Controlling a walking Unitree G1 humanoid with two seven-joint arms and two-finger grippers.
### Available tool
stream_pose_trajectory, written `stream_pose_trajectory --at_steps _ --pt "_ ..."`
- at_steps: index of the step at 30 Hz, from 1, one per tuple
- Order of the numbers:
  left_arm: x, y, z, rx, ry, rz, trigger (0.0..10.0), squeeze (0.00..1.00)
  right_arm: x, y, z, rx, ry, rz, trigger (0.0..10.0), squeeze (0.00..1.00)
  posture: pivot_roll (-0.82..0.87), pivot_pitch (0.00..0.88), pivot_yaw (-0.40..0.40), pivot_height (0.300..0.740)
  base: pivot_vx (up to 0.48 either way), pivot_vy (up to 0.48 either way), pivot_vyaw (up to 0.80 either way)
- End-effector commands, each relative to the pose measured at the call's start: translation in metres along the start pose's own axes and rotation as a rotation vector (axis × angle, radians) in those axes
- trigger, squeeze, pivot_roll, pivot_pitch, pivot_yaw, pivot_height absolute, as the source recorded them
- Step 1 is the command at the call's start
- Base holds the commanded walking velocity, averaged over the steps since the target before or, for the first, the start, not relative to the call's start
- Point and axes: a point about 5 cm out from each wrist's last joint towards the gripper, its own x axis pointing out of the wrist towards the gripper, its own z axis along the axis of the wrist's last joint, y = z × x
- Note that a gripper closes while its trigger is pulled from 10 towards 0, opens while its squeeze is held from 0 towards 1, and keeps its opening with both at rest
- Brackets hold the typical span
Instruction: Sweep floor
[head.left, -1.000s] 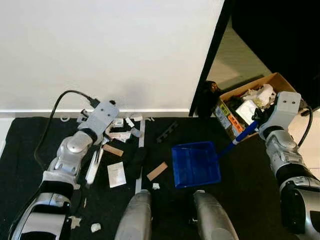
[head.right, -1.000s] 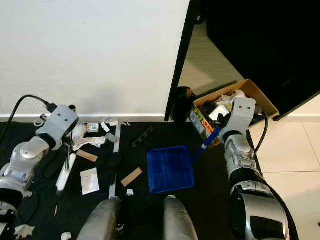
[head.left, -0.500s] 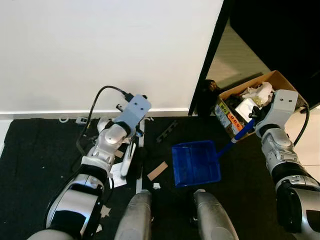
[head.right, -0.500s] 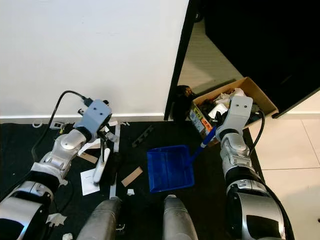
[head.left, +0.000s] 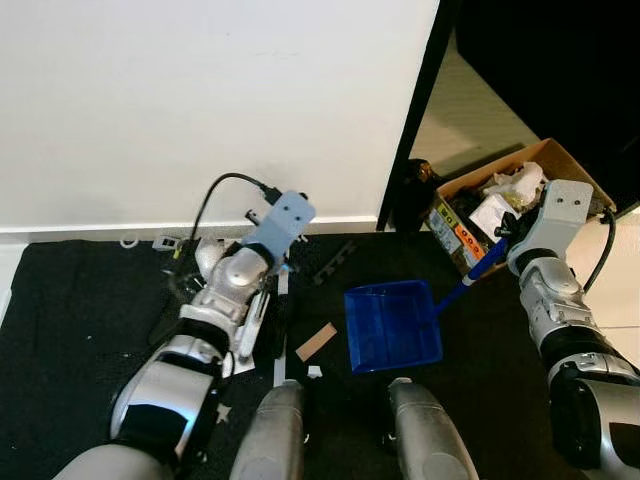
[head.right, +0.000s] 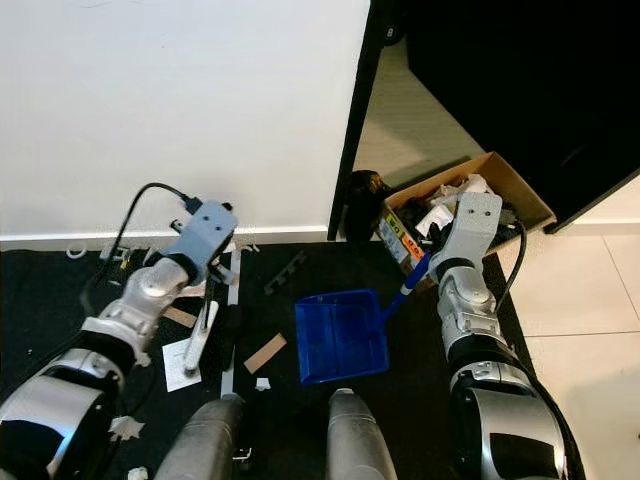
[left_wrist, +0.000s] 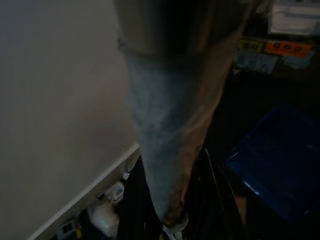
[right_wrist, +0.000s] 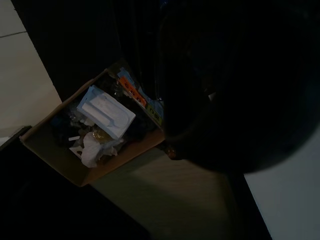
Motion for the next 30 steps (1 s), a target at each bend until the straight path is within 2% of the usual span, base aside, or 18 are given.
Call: stream_pose_trajectory --at_steps 1,3,4,5,7,11,12,18,26,29,30 --pt "0.004 -0.017 -0.002 -0.077 0.025 -0.029 10.0 0.00 -0.006 0.004 -0.022 0.002 0.093 0.016 0.0 0.00 -0.01 0.216 0.004 0.740 0.000 0.000 0.00" --pt "0.008 -0.022 0.003 -0.094 0.012 -0.041 10.0 0.00 -0.006 0.005 -0.022 0.002 0.093 0.018 0.0 0.00 -0.01 0.215 0.004 0.740 0.000 0.000 0.00" --pt "0.014 -0.033 0.013 -0.130 -0.009 -0.065 10.0 0.00 -0.007 0.005 -0.023 0.003 0.093 0.022 0.0 0.00 -0.02 0.214 0.005 0.740 0.000 0.000 0.00" --pt "0.015 -0.037 0.017 -0.144 -0.019 -0.075 10.0 0.00 -0.007 0.006 -0.023 0.004 0.093 0.024 0.0 0.00 -0.02 0.215 0.006 0.740 0.000 0.000 0.00" --pt "0.016 -0.039 0.019 -0.151 -0.024 -0.081 10.0 0.00 -0.007 0.006 -0.023 0.004 0.094 0.025 0.0 0.00 -0.02 0.215 0.006 0.740 0.000 0.000 0.00" --pt "0.025 -0.062 0.041 -0.256 -0.081 -0.153 10.0 0.00 -0.009 0.007 -0.027 0.015 0.105 0.034 0.0 0.00 -0.02 0.214 0.006 0.740 0.000 0.000 0.00" --pt "0.025 -0.062 0.041 -0.256 -0.081 -0.153 10.0 0.00 -0.009 0.007 -0.027 0.015 0.105 0.034 0.0 0.00 -0.02 0.214 0.006 0.740 0.000 0.000 0.00" --pt "0.031 -0.090 0.070 -0.362 -0.163 -0.238 10.0 0.00 -0.009 0.009 -0.029 0.027 0.112 0.038 0.0 0.00 -0.02 0.215 0.007 0.740 0.000 0.000 0.00" --pt "0.036 -0.098 0.094 -0.411 -0.219 -0.260 10.0 0.00 -0.009 0.009 -0.028 0.033 0.112 0.037 0.0 0.00 -0.02 0.212 0.004 0.740 0.000 0.000 0.00" --pt "0.040 -0.094 0.111 -0.453 -0.272 -0.239 10.0 0.00 -0.008 0.010 -0.027 0.047 0.114 0.034 0.0 0.00 -0.03 0.207 0.002 0.740 0.000 0.000 0.00" --pt "0.040 -0.094 0.111 -0.453 -0.272 -0.239 10.0 0.00 -0.008 0.010 -0.027 0.047 0.114 0.034 0.0 0.00 -0.03 0.207 0.002 0.740 0.000 0.000 0.00"
